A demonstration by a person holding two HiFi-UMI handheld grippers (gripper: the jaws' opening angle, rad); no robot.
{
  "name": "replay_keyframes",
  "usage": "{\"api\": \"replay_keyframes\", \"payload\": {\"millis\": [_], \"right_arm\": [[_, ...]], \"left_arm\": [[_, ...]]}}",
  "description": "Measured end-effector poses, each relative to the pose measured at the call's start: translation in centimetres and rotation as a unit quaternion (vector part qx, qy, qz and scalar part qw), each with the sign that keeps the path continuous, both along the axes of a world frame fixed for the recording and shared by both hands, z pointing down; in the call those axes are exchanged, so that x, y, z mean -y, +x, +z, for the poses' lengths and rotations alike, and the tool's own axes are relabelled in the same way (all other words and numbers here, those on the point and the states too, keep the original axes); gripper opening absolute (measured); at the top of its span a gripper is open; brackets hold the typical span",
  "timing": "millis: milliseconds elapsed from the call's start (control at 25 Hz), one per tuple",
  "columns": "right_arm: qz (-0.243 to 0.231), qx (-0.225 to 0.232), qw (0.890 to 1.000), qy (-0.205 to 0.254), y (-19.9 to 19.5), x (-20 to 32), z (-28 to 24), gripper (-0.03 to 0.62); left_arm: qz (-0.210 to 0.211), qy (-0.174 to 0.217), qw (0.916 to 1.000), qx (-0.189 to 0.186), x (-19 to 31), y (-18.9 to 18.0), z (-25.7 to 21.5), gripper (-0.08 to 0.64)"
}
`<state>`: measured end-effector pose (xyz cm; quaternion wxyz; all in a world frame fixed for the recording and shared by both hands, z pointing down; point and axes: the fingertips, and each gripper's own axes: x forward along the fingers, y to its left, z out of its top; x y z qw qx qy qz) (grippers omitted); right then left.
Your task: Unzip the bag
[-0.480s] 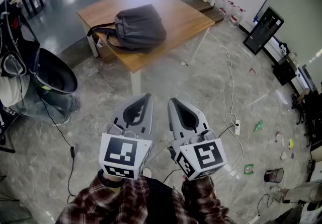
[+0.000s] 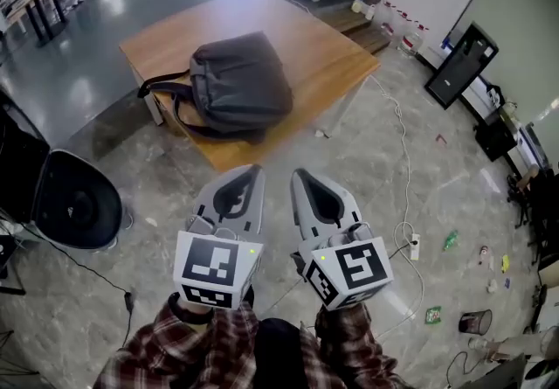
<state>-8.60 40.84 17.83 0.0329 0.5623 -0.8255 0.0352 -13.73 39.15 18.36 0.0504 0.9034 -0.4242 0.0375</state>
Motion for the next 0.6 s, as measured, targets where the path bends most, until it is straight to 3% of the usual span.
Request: {"api": "replay_keyframes", "payload": {"millis": [280,600], "right_arm": [[0.007,0.002,1.000,-0.013,0.0,9.6,1.6,0.011],[0.014,0.013,0.999,-0.042,3.8,18.3,4.1,0.011]], "left_arm": [[-0.002,-0.004,1.0000,0.006,9.5,-0.8,1.2,0.006],[-0.023,-0.023,0.9993,0.019,17.5,0.6,3.1,0.006]]}}
